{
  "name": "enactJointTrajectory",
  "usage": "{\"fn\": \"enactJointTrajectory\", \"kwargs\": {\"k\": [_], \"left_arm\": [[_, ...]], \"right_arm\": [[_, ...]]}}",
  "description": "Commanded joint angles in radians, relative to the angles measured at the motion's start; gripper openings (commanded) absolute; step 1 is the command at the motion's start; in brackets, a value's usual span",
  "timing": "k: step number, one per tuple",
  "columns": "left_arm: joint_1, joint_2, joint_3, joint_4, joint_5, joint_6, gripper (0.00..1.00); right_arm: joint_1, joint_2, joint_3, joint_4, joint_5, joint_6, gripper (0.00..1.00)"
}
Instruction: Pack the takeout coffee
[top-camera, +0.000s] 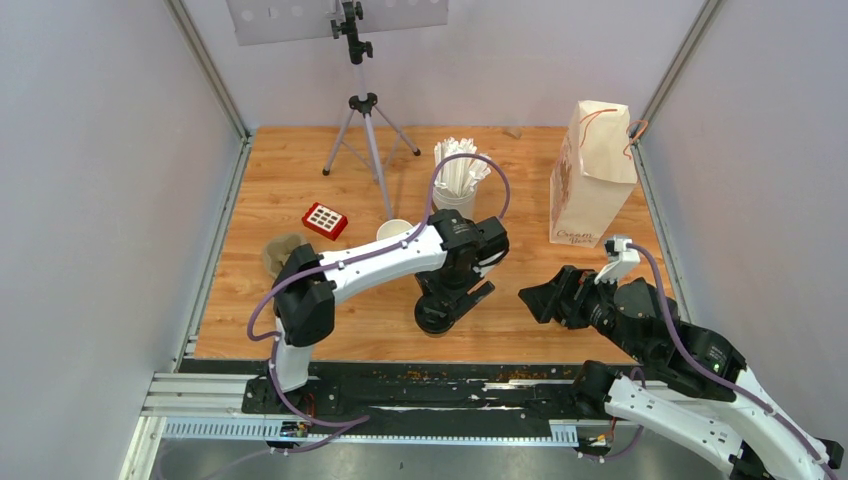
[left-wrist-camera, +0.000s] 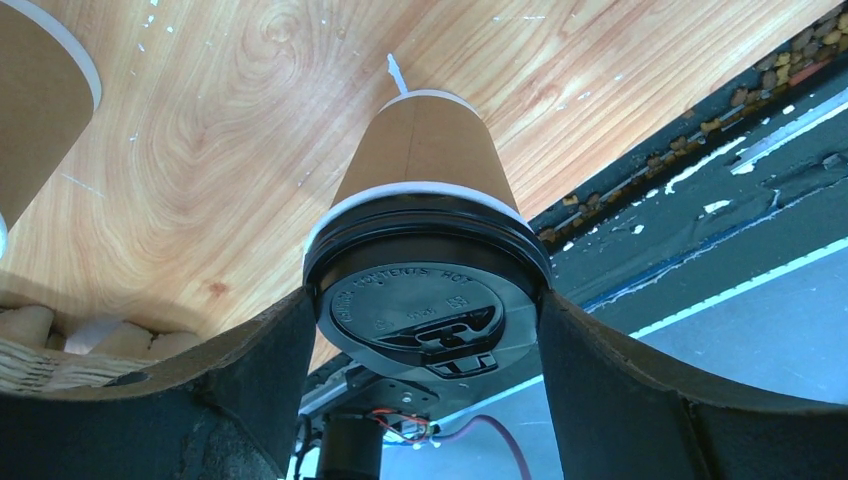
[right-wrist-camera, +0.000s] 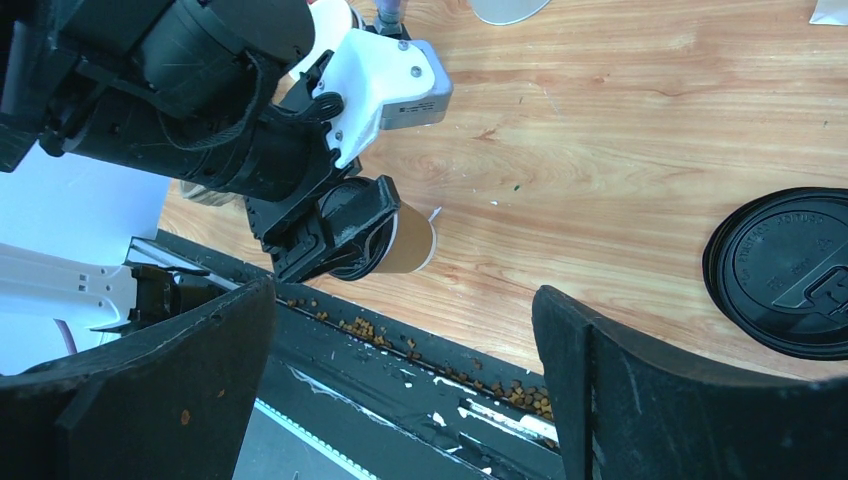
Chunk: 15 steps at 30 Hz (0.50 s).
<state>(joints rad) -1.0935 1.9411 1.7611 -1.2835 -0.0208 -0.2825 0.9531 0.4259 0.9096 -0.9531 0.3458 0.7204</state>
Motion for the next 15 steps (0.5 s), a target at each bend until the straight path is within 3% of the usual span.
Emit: {"fn": "enactJointTrajectory", "kwargs": {"k": [1,7,10,15], "left_arm": [[-0.008,0.025,0.032,-0.016,-0.011,0.015,0.84],[-0.01,0.019,0.045,-0.028,-0.037,0.017,0.9],[-0.01,0.012,0.061,-0.027,-0.028,0.024,0.99],[-0.009,0.001,0.12,-0.033,-0.033,0.033,1.0]], "right_arm": [[0.001,-0.004,-0.002,0.032,-0.007,-0.011,1.0],[0.001,-0.012,-0.005,0.032,-0.017,-0.012,1.0],[0.001,-0.009,-0.011,0.038,-0.023,-0.013,1.0],[0.001,-0.016,-0.04,0.063,-0.049,-0.007,0.99]]}}
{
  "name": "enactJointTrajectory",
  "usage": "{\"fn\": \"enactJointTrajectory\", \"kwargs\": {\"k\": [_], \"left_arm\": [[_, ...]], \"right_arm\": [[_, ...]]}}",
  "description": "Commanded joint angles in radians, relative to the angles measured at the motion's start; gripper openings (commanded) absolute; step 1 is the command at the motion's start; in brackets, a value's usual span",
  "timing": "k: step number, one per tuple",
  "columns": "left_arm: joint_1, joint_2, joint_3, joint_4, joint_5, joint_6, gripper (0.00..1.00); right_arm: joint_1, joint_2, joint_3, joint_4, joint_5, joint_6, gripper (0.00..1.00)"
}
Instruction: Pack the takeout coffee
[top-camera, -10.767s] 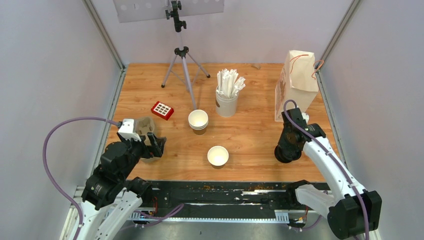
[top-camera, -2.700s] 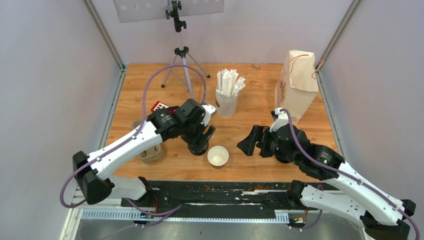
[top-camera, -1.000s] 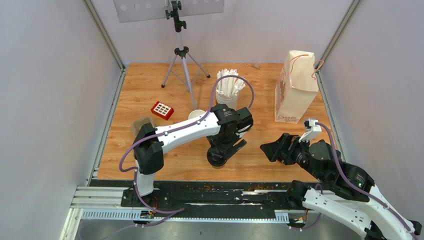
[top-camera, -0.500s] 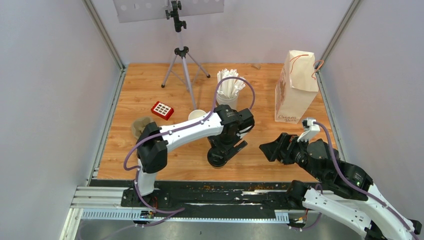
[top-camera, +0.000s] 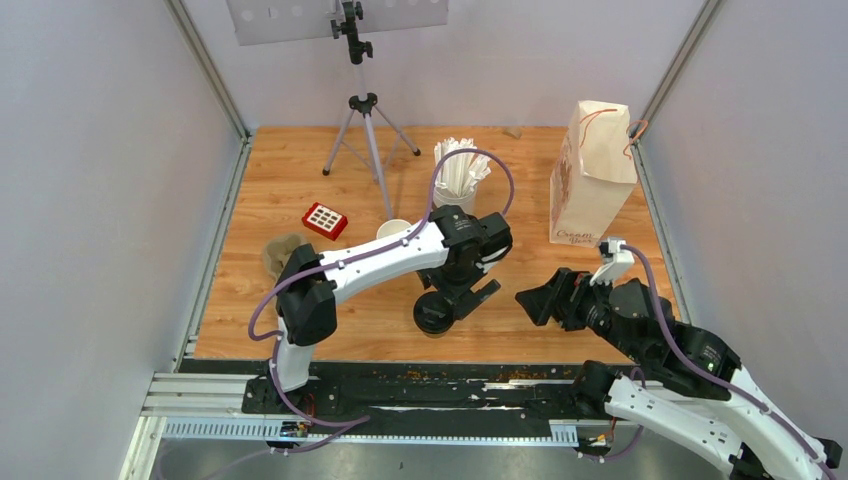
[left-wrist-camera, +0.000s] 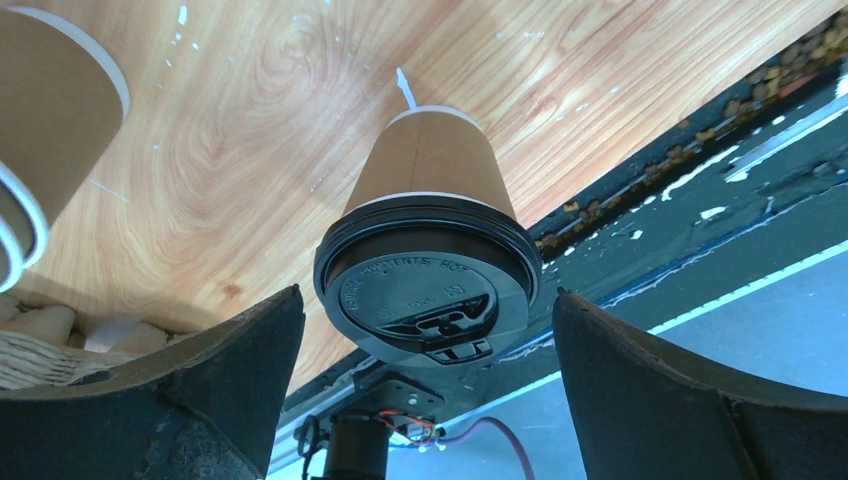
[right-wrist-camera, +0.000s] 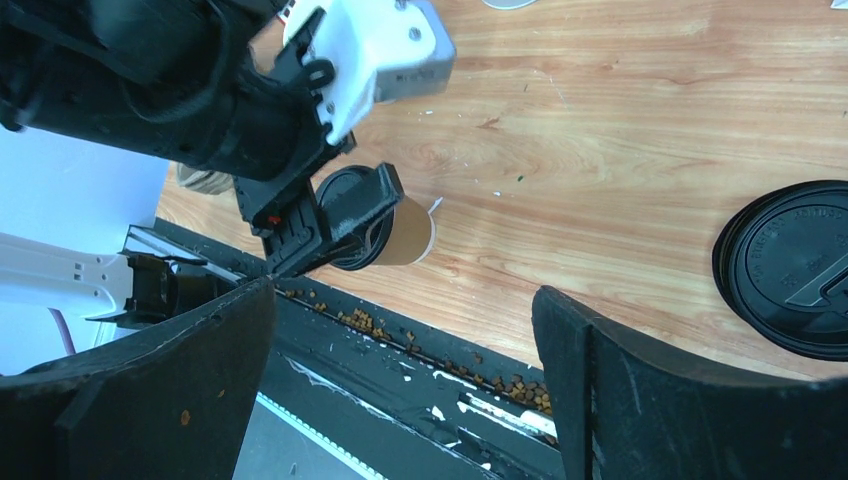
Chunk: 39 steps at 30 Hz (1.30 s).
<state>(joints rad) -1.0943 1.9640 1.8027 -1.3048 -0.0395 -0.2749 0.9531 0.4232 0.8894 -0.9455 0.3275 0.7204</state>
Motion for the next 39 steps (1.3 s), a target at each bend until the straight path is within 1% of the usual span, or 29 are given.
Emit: {"fn": "enactJointTrajectory", "kwargs": {"k": [1,4,6,8,11,13,16,17,19,21,23,27,30,33,37,39], "left_arm": [[-0.009,-0.032,0.085,-0.006,-0.022,0.022,1.0],[-0.006,-0.093,0.083,0.031,-0.058,0.006,1.0],[0.007,-0.142,0.075,0.059,-0.059,0.002,1.0],[0.042,-0.199,0.053,0.084,-0.039,-0.008,0.99],[0.125,-0.298,-0.009,0.112,-0.009,-0.034,0.92],[0.181,-0.374,-0.077,0.155,0.009,-0.047,0.87],[0.235,-0.518,-0.223,0.272,0.056,-0.062,0.84],[0.243,-0.571,-0.294,0.317,0.062,-0.072,0.83],[0.254,-0.67,-0.401,0.395,0.063,-0.089,0.82],[0.26,-0.764,-0.518,0.474,0.054,-0.128,0.79],[0.265,-0.871,-0.654,0.571,0.062,-0.184,0.76],[0.269,-1.003,-0.894,0.79,0.13,-0.291,0.69],[0.269,-1.035,-0.99,0.894,0.151,-0.328,0.66],[0.272,-1.007,-1.015,0.913,0.143,-0.317,0.64],[0.273,-0.952,-1.017,0.932,0.159,-0.298,0.62],[0.274,-0.942,-1.027,0.956,0.163,-0.297,0.62]], "right_arm": [[0.001,-0.012,-0.024,0.06,-0.042,-0.005,0.99],[0.001,0.006,-0.029,0.068,-0.078,-0.006,0.99],[0.001,0.025,-0.029,0.073,-0.105,-0.004,0.94],[0.001,0.047,-0.034,0.092,-0.14,-0.004,0.89],[0.001,0.073,-0.049,0.147,-0.196,0.002,0.8],[0.001,0.1,-0.058,0.19,-0.23,0.006,0.72],[0.001,0.152,-0.078,0.261,-0.271,0.009,0.58],[0.001,0.177,-0.085,0.284,-0.284,0.014,0.54],[0.001,0.229,-0.098,0.334,-0.309,0.018,0.49],[0.001,0.289,-0.105,0.379,-0.349,0.021,0.46],[0.001,0.356,-0.099,0.408,-0.356,0.014,0.45],[0.001,0.491,-0.052,0.422,-0.344,-0.052,0.43],[0.0,0.607,0.016,0.365,-0.269,-0.114,0.4],[-0.003,0.677,0.063,0.335,-0.235,-0.16,0.38],[-0.011,0.733,0.085,0.349,-0.268,-0.188,0.37],[-0.015,0.755,0.091,0.354,-0.284,-0.195,0.35]]}}
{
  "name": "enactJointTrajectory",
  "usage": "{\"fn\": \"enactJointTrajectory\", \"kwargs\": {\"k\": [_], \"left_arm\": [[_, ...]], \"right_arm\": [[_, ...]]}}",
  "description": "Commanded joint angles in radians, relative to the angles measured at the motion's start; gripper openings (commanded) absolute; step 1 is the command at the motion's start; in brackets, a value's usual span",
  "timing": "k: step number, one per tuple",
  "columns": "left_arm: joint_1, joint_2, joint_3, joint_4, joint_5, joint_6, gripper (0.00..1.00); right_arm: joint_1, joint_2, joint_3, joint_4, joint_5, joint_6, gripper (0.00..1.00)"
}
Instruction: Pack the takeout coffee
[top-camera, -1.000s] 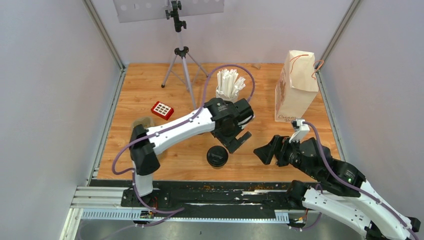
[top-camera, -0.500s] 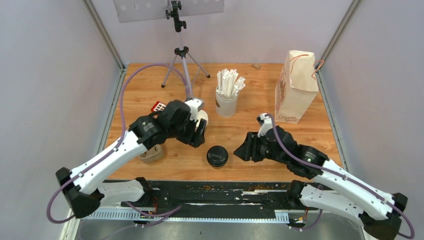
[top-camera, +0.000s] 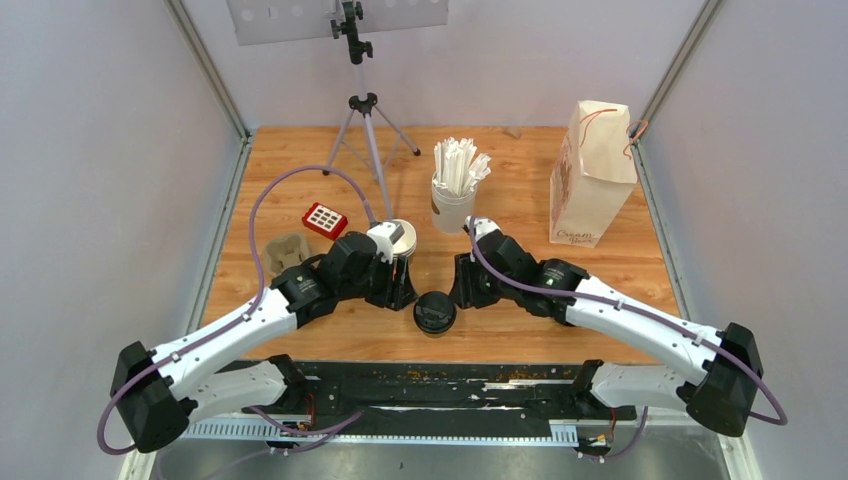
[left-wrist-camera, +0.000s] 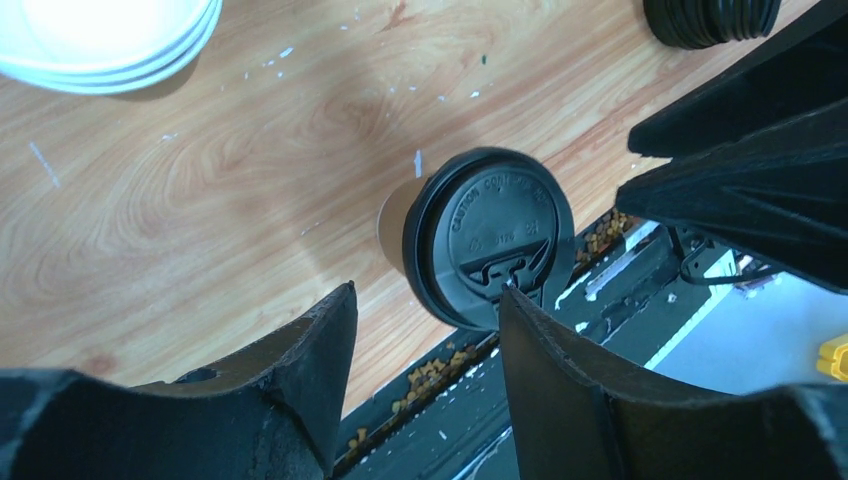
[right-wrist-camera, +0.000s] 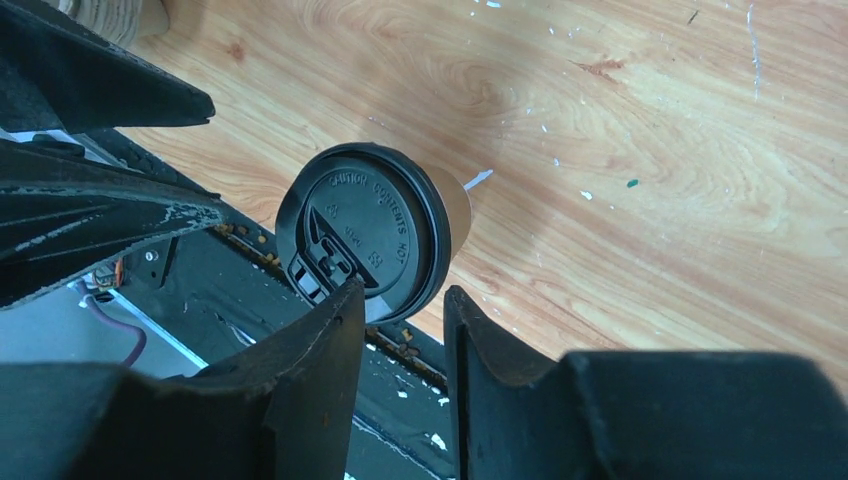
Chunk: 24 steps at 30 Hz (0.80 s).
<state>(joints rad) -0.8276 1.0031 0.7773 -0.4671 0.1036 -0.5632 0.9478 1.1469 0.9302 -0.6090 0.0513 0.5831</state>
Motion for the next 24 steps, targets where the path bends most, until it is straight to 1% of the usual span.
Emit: {"fn": "enactJointTrajectory", "kwargs": {"k": [1,4,7,11,15,20,24], "left_arm": [[0.007,0.022,-0.013,0.133,0.027,-0.008,0.61],[0.008,0.036,-0.025,0.148,0.031,-0.001,0.59],[0.008,0.054,-0.04,0.148,0.023,0.009,0.53],[0.008,0.073,-0.055,0.154,0.035,0.014,0.51],[0.008,0.091,-0.056,0.167,0.06,0.013,0.5],[0.008,0.107,-0.071,0.197,0.071,0.004,0.49],[0.008,0.127,-0.077,0.202,0.083,0.006,0.46]], "right_arm": [[-0.012,0.043,0.054,0.02,-0.013,-0.062,0.34],[-0.013,0.07,0.061,0.026,-0.023,-0.069,0.32],[-0.016,0.088,0.061,0.036,-0.017,-0.07,0.31],[-0.02,0.106,0.061,0.049,-0.028,-0.072,0.3],[-0.02,0.115,0.065,0.053,-0.036,-0.075,0.28],[-0.02,0.133,0.06,0.058,-0.085,-0.073,0.27],[-0.02,0.142,0.055,0.07,-0.088,-0.069,0.25]]}}
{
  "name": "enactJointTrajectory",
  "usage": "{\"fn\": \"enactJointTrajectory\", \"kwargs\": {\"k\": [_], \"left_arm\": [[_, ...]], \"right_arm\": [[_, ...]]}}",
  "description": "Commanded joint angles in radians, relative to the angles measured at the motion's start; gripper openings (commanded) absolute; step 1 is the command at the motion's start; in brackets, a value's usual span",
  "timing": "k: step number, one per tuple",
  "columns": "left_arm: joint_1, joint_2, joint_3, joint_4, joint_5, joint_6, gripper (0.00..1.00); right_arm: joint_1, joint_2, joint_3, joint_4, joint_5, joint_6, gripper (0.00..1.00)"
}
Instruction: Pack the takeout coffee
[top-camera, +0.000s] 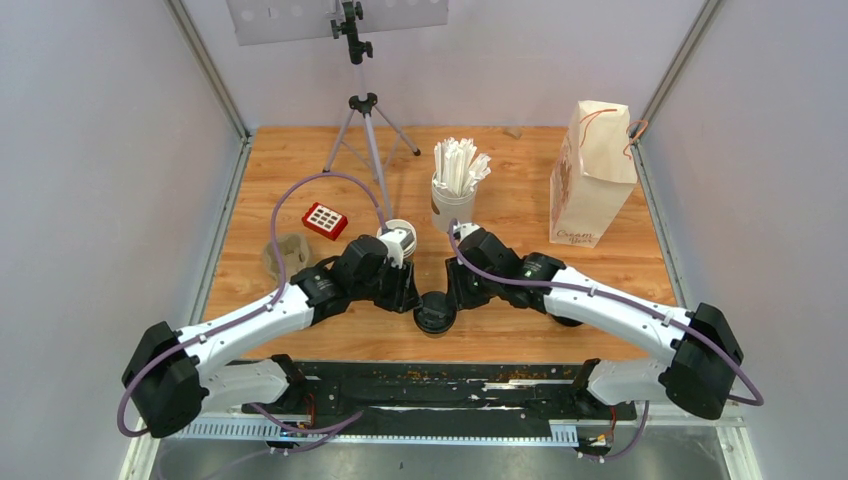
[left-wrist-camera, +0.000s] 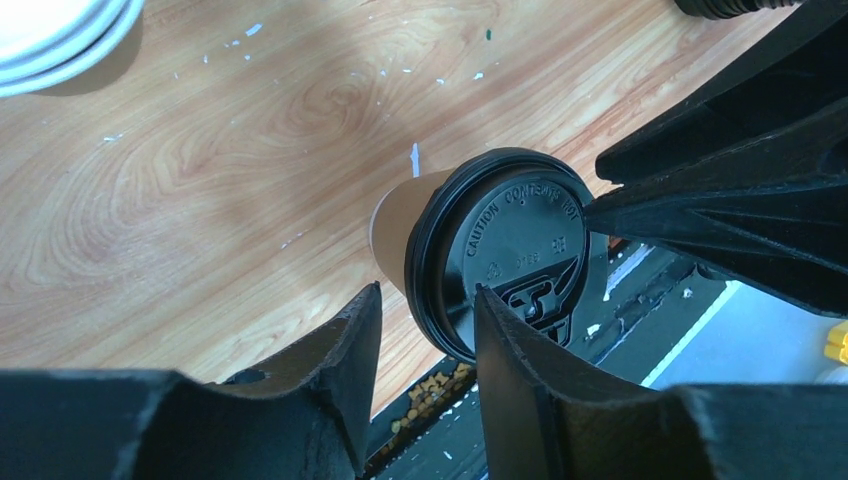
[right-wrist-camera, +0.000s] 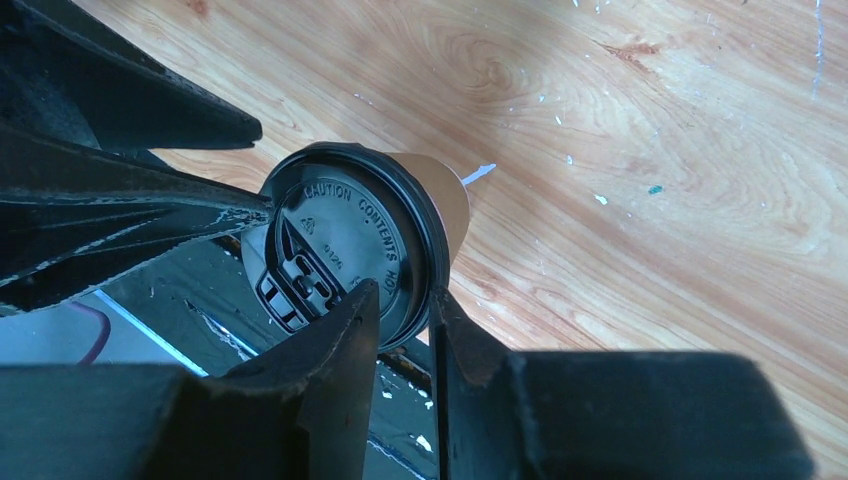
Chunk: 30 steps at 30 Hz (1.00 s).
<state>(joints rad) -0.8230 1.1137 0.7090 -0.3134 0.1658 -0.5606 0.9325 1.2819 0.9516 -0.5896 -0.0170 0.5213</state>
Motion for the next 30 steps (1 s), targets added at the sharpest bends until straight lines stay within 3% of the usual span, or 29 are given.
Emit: {"fn": "enactJointTrajectory", "kwargs": {"k": [1,20,30], "left_arm": [[0.004,0.022,-0.009,0.047,0.019,0.007,0.45],[0.004,0.06,-0.04,0.043,0.047,0.017,0.41],[0.004,0.048,-0.073,0.029,0.039,0.005,0.4]], "right_arm": [[-0.004,0.01,0.032,0.053,-0.02,-0.008,0.25],[-0.004,0.033,-0.027,0.06,-0.021,0.005,0.19],[-0.008,-0.017,-0.199,0.135,-0.011,0.048,0.17]]}}
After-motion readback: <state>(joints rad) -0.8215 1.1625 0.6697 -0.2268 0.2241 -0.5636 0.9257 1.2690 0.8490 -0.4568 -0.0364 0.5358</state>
